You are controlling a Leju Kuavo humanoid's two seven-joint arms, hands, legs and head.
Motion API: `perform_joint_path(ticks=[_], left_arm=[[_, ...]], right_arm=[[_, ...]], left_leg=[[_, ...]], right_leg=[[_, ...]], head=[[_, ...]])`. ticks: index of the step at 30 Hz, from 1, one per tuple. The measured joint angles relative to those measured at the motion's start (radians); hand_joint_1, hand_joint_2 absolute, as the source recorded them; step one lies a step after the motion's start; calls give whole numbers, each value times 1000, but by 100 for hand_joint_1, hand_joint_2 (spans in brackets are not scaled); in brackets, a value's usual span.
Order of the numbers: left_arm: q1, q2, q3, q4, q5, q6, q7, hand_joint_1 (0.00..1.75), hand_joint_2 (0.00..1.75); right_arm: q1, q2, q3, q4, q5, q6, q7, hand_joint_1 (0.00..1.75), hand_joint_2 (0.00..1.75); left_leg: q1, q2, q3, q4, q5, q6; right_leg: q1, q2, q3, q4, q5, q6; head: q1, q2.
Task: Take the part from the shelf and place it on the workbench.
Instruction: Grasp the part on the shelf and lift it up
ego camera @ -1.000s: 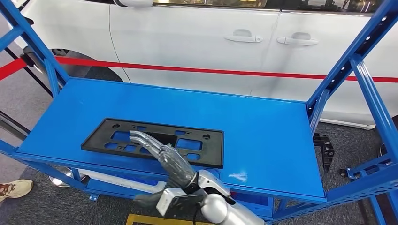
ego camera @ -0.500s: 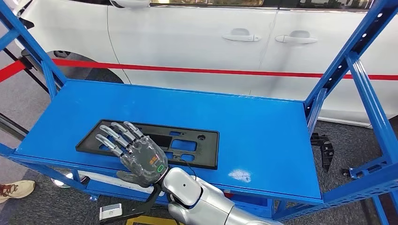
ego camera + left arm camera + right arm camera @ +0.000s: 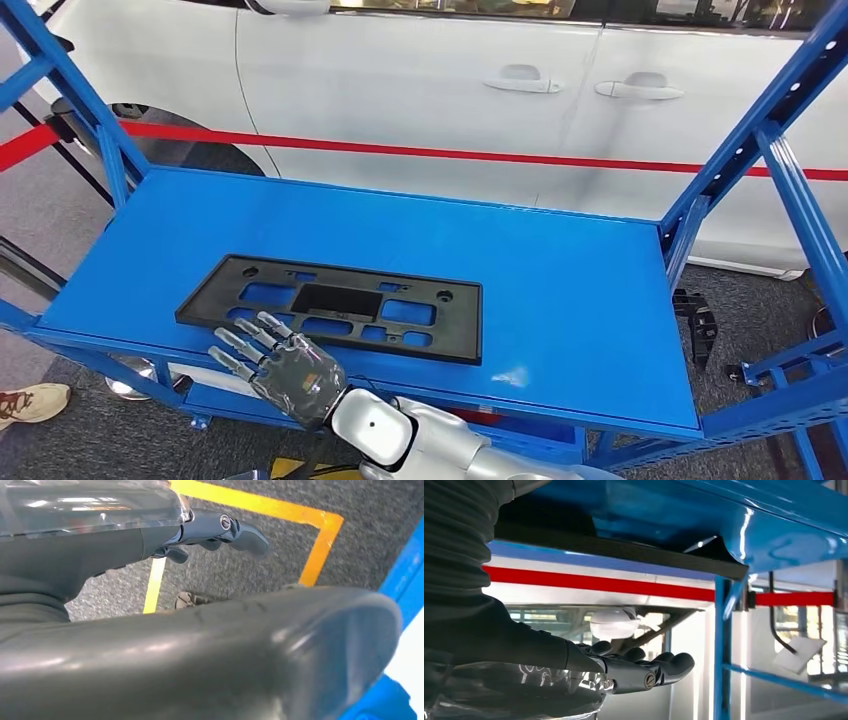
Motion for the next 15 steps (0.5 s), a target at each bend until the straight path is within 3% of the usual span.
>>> perform_joint_path(ticks=[1, 3, 5, 6, 7, 9, 10, 11, 15], left_arm=[[-1, 0, -1, 0, -1, 0, 1, 0, 0], [-2, 2, -3, 0, -1, 0, 3, 0, 0], [-1, 4, -4, 0, -1, 0, 7, 0, 0], [-1, 5, -4, 0, -2, 0, 8, 0, 0], [-1, 5, -5, 0, -2, 0, 10, 0, 0], [-1, 5, -5, 0, -5, -2, 10, 0, 0], [-1, 5, -6, 0, -7, -4, 10, 0, 0], [-1, 5, -6, 0, -9, -5, 10, 0, 0], [-2, 9, -10, 0, -13, -6, 9, 0, 0]], right_arm=[[-4, 0, 5, 9, -3, 2, 3, 0, 175], [-9, 0, 12, 26, -7, 5, 4, 0, 175], [-10, -1, 18, 43, -15, 8, 12, 0, 175], [-11, -1, 20, 50, -20, 9, 21, 0, 175], [-15, -1, 22, 57, -26, 10, 31, 0, 175], [-28, -1, 24, 69, -38, 8, 53, 0, 175], [-37, -1, 24, 74, -45, 8, 63, 0, 175], [-45, 0, 24, 80, -52, 8, 72, 0, 175], [-77, 1, 24, 104, -66, 12, 105, 0, 175]], left_leg=[[1, 1, 2, -3, 2, 7], [-1, 2, 1, -3, 1, 15], [-3, 2, 1, -2, 0, 17], [-4, 1, 1, -1, 0, 17], [-5, 0, 2, 0, -1, 17], [-9, -2, 2, 5, -4, 13], [-12, -2, 1, 7, -6, 10], [-13, -1, -1, 8, -6, 5], [-10, 0, -6, 21, -18, -17]], right_leg=[[0, 0, -17, 38, -24, 4], [-1, 0, -78, 164, -86, 8], [-2, 0, -127, 258, -110, 8], [-1, 0, -127, 252, -94, 6], [-1, 0, -107, 209, -62, 2], [3, 0, -44, 73, 5, -11], [5, -1, -22, 23, 22, -15], [7, -1, -11, -5, 28, -18], [4, 1, -5, -26, 34, -32]], head=[[0, 0], [0, 0], [0, 0], [0, 0], [0, 0], [0, 0], [0, 0], [0, 0], [-1, 0]])
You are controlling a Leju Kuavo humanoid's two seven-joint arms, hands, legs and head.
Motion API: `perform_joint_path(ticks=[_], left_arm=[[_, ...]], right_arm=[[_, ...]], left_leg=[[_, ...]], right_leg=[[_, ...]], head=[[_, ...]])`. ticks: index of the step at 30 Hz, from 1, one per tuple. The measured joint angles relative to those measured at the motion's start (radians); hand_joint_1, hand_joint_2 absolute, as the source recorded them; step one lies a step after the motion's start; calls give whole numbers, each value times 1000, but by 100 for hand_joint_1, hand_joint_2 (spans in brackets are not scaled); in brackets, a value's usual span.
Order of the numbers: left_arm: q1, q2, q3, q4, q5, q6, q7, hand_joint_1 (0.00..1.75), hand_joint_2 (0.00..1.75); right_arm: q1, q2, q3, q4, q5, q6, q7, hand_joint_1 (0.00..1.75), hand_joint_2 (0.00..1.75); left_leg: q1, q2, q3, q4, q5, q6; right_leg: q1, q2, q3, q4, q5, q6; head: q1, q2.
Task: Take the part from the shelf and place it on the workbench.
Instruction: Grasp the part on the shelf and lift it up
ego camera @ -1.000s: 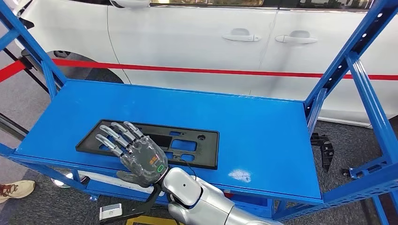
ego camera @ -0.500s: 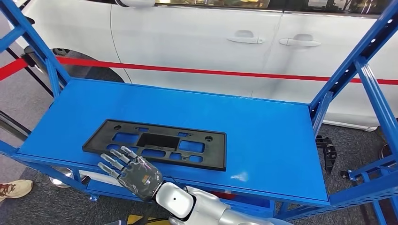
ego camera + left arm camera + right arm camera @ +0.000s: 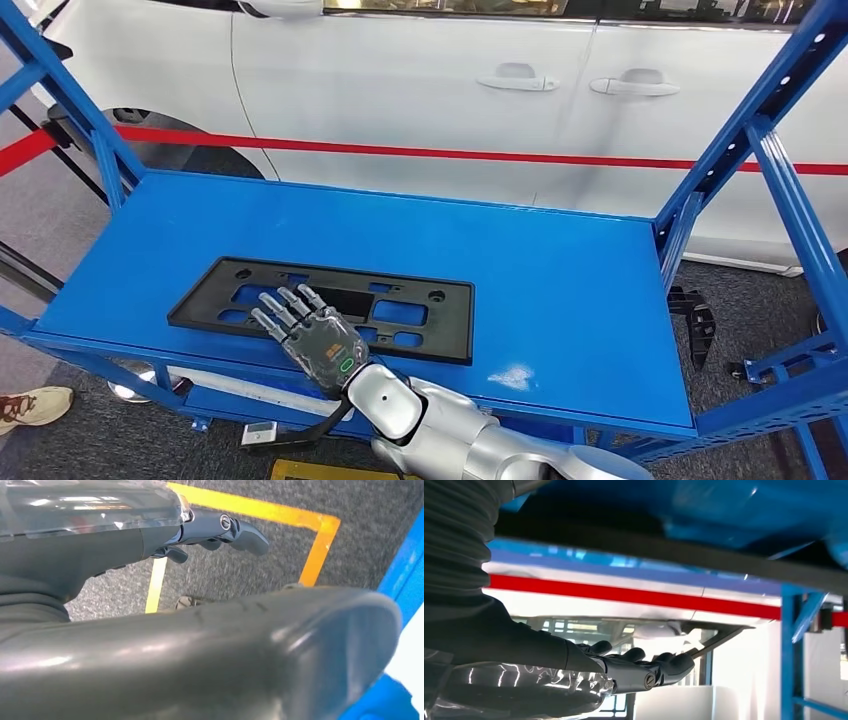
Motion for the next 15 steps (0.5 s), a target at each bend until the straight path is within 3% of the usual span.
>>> perform_joint_path(ticks=[2, 4, 5, 6, 7, 8, 10, 11, 15], left_arm=[[0, 2, -3, 0, -3, 0, 1, 0, 0], [0, 3, -5, 0, -6, -1, 2, 0, 0], [1, 3, -5, 0, -6, -1, 2, 0, 0], [1, 4, -5, 0, -6, -1, 3, 0, 0], [1, 6, -5, 0, -6, -1, 4, 0, 0], [1, 8, -6, 0, -6, -1, 4, 0, 0], [-2, 10, -8, 0, -6, -1, 5, 0, 0], [-3, 10, -10, 0, -6, -2, 6, 0, 0], [-3, 11, -12, 0, -6, -5, 7, 0, 0]], right_arm=[[-16, 2, 0, 9, -1, 8, 8, 0, 175], [-22, 3, 0, 21, 0, 20, 18, 0, 175], [-23, 3, 0, 28, 0, 25, 24, 0, 175], [-22, 3, 1, 34, 2, 31, 31, 0, 175], [-23, 3, 1, 41, 5, 35, 38, 0, 175], [-24, 3, 1, 46, 9, 38, 45, 0, 175], [-27, 4, 2, 57, 23, 46, 58, 0, 175], [-28, 4, 3, 63, 31, 51, 65, 0, 175], [-33, 4, 12, 83, 72, 81, 91, 0, 175]], left_leg=[[3, 0, -35, 80, -48, -10], [7, 1, -96, 211, -107, -19], [9, 1, -118, 254, -117, -22], [10, 1, -122, 262, -108, -24], [12, 1, -105, 225, -79, -26], [14, 2, -73, 157, -40, -26], [12, 2, -10, 28, 6, -20], [10, 1, 5, -3, 12, -14], [8, 1, 8, -19, 15, 14]], right_leg=[[-5, -2, 4, -8, 4, -7], [-5, -2, 3, -8, 4, -9], [-5, -2, 3, -7, 4, -9], [-5, -2, 3, -6, 3, -9], [-6, -1, 4, -4, 2, -7], [-6, -1, 5, -2, 0, -5], [-4, 0, 5, 3, -5, 3], [-2, 0, 3, 4, -5, 8], [-3, 0, -1, 13, -13, 28]], head=[[-2, 0], [-2, 0], [-2, 0], [-2, 0], [-2, 0], [-2, 0], [-2, 0], [-2, 0], [-1, 0]])
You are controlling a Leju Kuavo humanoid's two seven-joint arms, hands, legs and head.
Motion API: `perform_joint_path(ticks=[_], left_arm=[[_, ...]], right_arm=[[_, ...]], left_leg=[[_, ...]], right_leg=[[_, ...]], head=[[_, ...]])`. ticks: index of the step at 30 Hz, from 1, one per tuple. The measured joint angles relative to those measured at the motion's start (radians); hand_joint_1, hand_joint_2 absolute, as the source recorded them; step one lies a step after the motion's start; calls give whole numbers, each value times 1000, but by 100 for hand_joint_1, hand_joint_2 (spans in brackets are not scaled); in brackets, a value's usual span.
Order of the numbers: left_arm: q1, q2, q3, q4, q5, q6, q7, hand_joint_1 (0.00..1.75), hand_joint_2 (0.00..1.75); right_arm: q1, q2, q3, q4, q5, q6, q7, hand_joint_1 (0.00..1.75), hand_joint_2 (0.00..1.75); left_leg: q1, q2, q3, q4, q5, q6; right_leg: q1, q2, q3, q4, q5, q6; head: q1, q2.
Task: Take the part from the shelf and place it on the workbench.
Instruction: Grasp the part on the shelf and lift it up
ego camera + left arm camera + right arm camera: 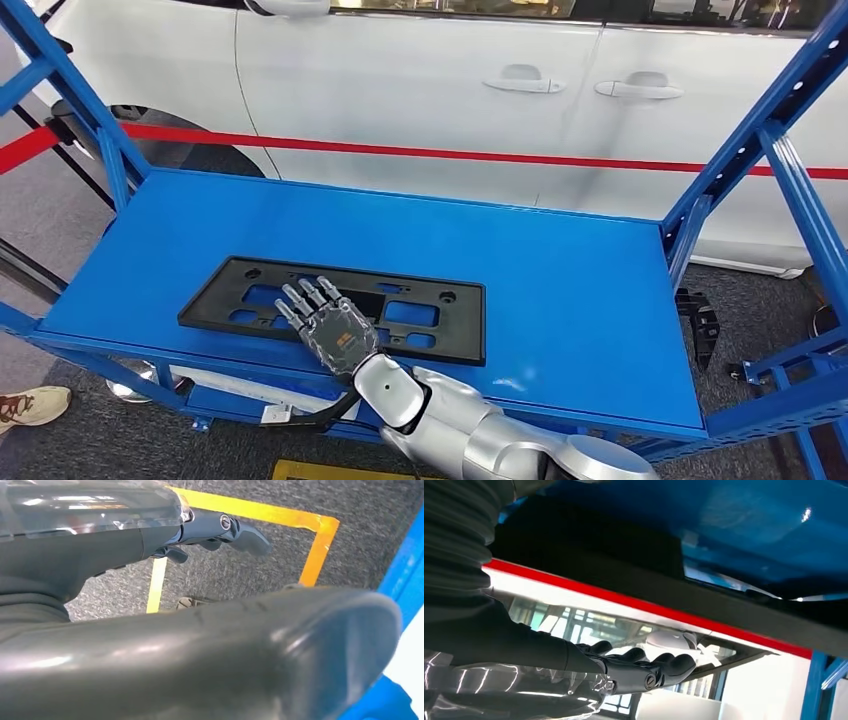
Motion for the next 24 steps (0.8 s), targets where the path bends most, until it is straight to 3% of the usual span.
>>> perform_joint_path(ticks=[2, 4, 5, 6, 7, 10, 12, 22, 23, 24], left_arm=[[-1, 0, 0, 0, 0, -2, 1, 0, 0], [-2, 2, -1, 0, 0, -3, 1, 0, 0], [-2, 2, -1, 0, 0, -3, 0, 0, 0], [-2, 3, -1, 0, 0, -4, 0, 0, 0], [-2, 4, -1, 0, 0, -5, 0, 0, 0], [-2, 4, -1, 0, 0, -8, -2, 0, 0], [-2, 4, -1, 0, 0, -10, -3, 0, 0], [-1, 4, -1, 0, 0, -10, -4, 0, 0], [-2, 5, -1, 0, 0, -10, -4, 0, 0], [-2, 7, -1, 0, 0, -10, -4, 0, 0]], right_arm=[[-6, 0, 8, 8, 20, 16, 13, 0, 175], [-8, 0, 19, 18, 36, 33, 22, 0, 175], [-8, 0, 23, 22, 42, 41, 27, 0, 175], [-9, -1, 27, 25, 47, 50, 32, 0, 175], [-10, -1, 30, 28, 50, 62, 38, 0, 175], [-21, 0, 35, 31, 53, 95, 55, 1, 175], [-26, 0, 35, 33, 52, 105, 58, 3, 175], [-29, 0, 35, 35, 50, 108, 58, 6, 175], [-30, 1, 35, 36, 49, 110, 58, 10, 175], [-31, 2, 35, 38, 49, 113, 58, 37, 175]], left_leg=[[3, 2, 3, -6, 4, 13], [1, 2, 3, -6, 3, 18], [0, 2, 3, -6, 3, 19], [0, 2, 4, -5, 2, 19], [-1, 1, 6, -5, 2, 19], [-4, -2, 11, -2, -2, 13], [-8, -3, 10, 0, -5, 4], [-7, -3, 10, -1, -5, -6], [-6, -3, 10, -1, -6, -10], [-4, -2, -11, 47, -35, -17]], right_leg=[[-1, 0, -32, 74, -46, 7], [-2, 0, -97, 207, -106, 10], [-2, 0, -122, 257, -120, 10], [-2, 0, -132, 275, -115, 10], [-2, 0, -122, 251, -92, 7], [1, -1, -25, 55, -2, -6], [4, 0, 2, -5, 10, -11], [7, 3, 1, -7, 11, -14], [5, 3, 3, -10, 14, -18], [3, 2, 3, -14, 17, -24]], head=[[1, 0], [1, 0], [1, 0], [1, 0], [1, 0], [1, 0], [1, 0], [1, 0], [1, 0], [0, 0]])
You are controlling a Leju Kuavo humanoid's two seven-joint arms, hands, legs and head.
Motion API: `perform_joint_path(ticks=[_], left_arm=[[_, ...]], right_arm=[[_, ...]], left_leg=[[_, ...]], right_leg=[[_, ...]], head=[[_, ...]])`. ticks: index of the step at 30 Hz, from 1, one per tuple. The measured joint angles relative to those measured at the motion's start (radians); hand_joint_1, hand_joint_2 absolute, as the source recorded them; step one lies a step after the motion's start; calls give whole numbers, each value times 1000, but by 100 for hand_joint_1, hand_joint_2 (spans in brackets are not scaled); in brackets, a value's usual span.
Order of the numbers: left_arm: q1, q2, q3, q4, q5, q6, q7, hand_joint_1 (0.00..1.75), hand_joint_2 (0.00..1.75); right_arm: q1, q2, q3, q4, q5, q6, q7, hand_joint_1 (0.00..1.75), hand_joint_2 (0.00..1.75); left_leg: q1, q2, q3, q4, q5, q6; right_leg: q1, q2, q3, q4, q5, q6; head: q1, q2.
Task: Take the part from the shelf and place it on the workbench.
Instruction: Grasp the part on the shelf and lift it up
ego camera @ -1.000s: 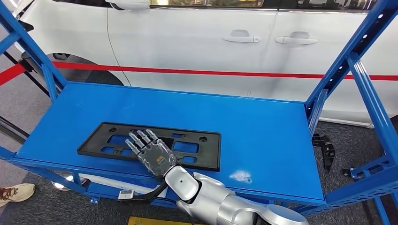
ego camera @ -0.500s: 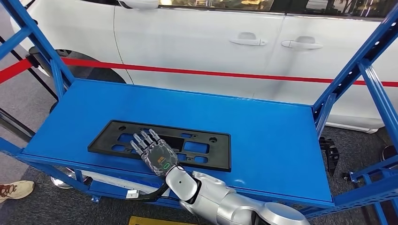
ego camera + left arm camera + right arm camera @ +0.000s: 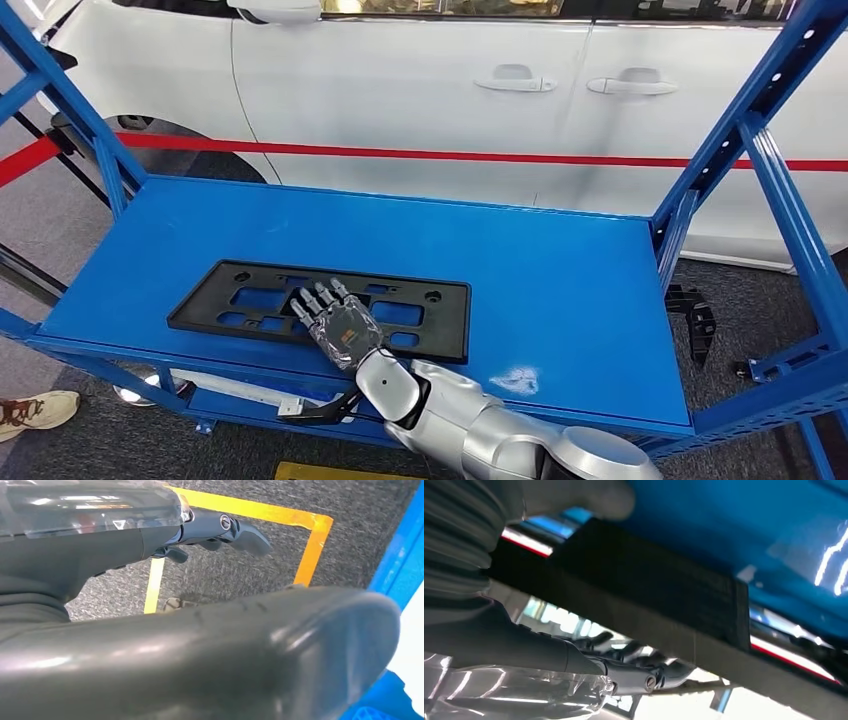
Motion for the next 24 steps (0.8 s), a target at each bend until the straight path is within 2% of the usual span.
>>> perform_joint_path(ticks=[1, 2, 3, 4, 5, 6, 8, 10, 11, 13, 14, 15, 16, 17, 18, 20, 21, 24], left_arm=[[1, 2, 0, 0, 0, 0, 0, 0, 0], [1, 4, 0, 0, 0, -1, 0, 0, 0], [1, 6, 0, 0, 0, -2, -1, 0, 0], [1, 7, -1, 0, -1, -3, -2, 0, 0], [0, 8, -1, 0, -1, -5, -2, 0, 0], [-1, 8, -1, 0, -1, -7, -3, 0, 0], [0, 8, -2, 0, -1, -10, -4, 0, 0], [0, 8, -3, 0, -1, -12, -6, 0, 0], [0, 8, -4, 0, -2, -13, -6, 0, 0], [-1, 8, -6, 0, -2, -15, -7, 0, 0], [-1, 8, -6, 0, -2, -17, -10, 0, 44], [0, 8, -6, 0, -1, -21, -18, 0, 87], [0, 9, -6, 0, -1, -29, -31, 0, 131], [0, 9, -7, 0, -2, -39, -49, 0, 175], [0, 9, -8, 0, -3, -48, -66, 0, 175], [-1, 8, -11, 0, -6, -58, -90, 0, 175], [0, 8, -13, 0, -8, -60, -95, 0, 175], [-1, 8, -17, 0, -9, -62, -99, 0, 175]], right_arm=[[1, 1, 0, 4, -2, 4, 3, 79, 175], [3, 2, 0, 9, -4, 9, 6, 121, 175], [5, 3, 0, 13, -7, 12, 9, 159, 175], [7, 3, 0, 17, -10, 15, 12, 174, 175], [7, 3, 0, 18, -13, 18, 13, 172, 175], [6, 3, 0, 19, -15, 21, 13, 171, 175], [4, 3, 0, 21, -18, 24, 13, 171, 175], [0, 3, 0, 23, -18, 24, 12, 171, 175], [-1, 3, 0, 24, -19, 24, 12, 172, 175], [0, 2, 0, 26, -19, 24, 12, 173, 175], [1, 2, 0, 26, -19, 24, 12, 173, 175], [1, 2, 0, 27, -19, 25, 11, 172, 175], [1, 1, 0, 28, -20, 25, 11, 171, 175], [1, 1, -1, 29, -21, 26, 10, 171, 175], [0, 1, -1, 29, -23, 26, 8, 171, 175], [-1, 2, -2, 30, -27, 25, 2, 171, 175], [-1, 2, -3, 30, -28, 25, 0, 171, 175], [-2, 3, -4, 31, -32, 22, -3, 171, 175]], left_leg=[[2, 1, -26, 59, -23, -8], [4, 1, -34, 84, -28, -15], [6, 2, -33, 86, -29, -18], [5, 3, -9, 38, -3, -16], [3, 3, 19, -21, 17, -10], [0, 3, 29, -45, 20, -4], [-2, 2, 30, -50, 22, 10], [1, 5, 33, -57, 28, 23], [4, 6, 34, -61, 30, 29], [3, 9, 33, -62, 32, 35], [3, 9, 32, -61, 32, 36], [2, 9, 31, -61, 32, 36], [2, 9, 31, -60, 31, 36], [2, 8, 33, -60, 30, 35], [2, 6, 34, -58, 29, 33], [-2, 3, 33, -53, 24, 25], [-3, 2, 32, -52, 23, 20], [-1, 2, 32, -52, 19, 3]], right_leg=[[-2, -1, 0, -2, 3, -5], [-5, -1, 0, -4, 5, -9], [-4, -1, -2, -2, 4, -9], [-2, -1, -4, 1, 3, -7], [-1, -1, -5, 3, 3, -2], [1, 0, -7, 3, 4, 2], [2, 0, -7, 0, 7, 13], [0, 1, -13, 17, -7, 24], [0, 0, -28, 52, -30, 28], [-3, 0, -89, 180, -95, 34], [-4, 0, -122, 246, -120, 36], [-5, 0, -142, 286, -128, 36], [-5, 0, -143, 285, -115, 36], [-6, -1, -123, 244, -85, 34], [-6, -1, -88, 174, -46, 31], [-4, -1, -27, 47, -1, 23], [-2, -1, -14, 16, 5, 19], [0, 0, -11, 3, 4, 4]], head=[[-1, 0], [-2, 0], [-3, 0], [-3, 0], [-3, 0], [-3, 0], [-2, 0], [-2, 0], [-1, 0], [0, 0], [0, 0], [0, 0], [0, 0], [0, 0], [0, 0], [0, 0], [0, 0], [-1, 0]])
